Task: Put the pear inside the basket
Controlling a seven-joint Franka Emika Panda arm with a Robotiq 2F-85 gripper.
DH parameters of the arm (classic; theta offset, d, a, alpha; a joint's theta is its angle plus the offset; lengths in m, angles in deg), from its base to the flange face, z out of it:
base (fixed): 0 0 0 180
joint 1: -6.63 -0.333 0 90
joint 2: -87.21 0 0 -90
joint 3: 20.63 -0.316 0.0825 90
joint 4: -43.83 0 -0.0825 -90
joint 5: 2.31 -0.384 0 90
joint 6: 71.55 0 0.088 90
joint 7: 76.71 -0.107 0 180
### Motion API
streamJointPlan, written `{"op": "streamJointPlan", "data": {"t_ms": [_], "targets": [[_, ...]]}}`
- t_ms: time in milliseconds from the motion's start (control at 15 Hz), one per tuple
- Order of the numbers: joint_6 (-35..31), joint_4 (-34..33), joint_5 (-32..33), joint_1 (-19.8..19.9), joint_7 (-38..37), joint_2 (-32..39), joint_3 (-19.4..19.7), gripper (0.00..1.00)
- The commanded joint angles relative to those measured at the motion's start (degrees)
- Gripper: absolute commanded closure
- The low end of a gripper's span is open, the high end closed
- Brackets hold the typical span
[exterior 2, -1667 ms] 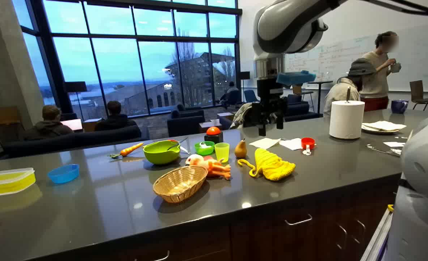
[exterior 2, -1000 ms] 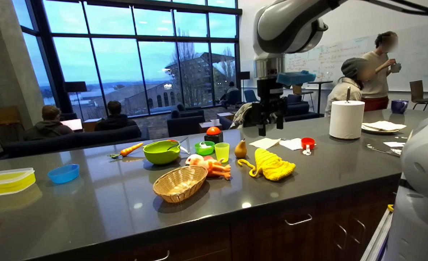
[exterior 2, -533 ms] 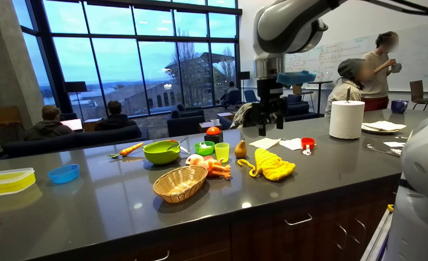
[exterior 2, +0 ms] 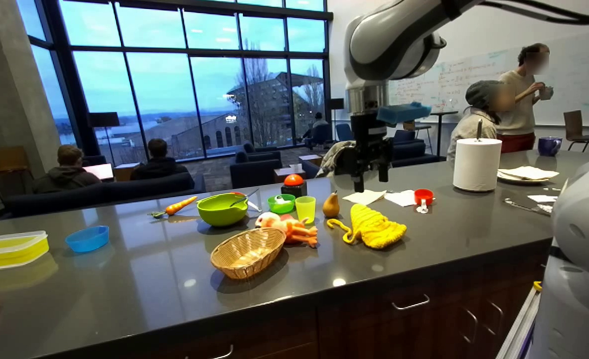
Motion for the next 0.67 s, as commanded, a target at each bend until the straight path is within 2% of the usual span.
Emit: {"op": "streamJointPlan", "data": {"t_ms": [0, 267, 333, 467, 600], "targets": [[-5.18, -3.00, -0.54, 0.18, -3.92, 5.28, -1.41, 0.00], [-14.59, -5.32, -0.02, 1.87, -9.50, 11.39, -1.33, 0.00], [-15.35, -5.83, 0.58, 2.79, -11.31, 12.42, -1.23, 0.00], [-14.68, -4.08, -0.02, 1.96, -9.28, 10.50, -0.94, 0.00], [-15.16, -4.87, 0.01, 2.66, -9.52, 12.20, -0.46, 0.00]]}}
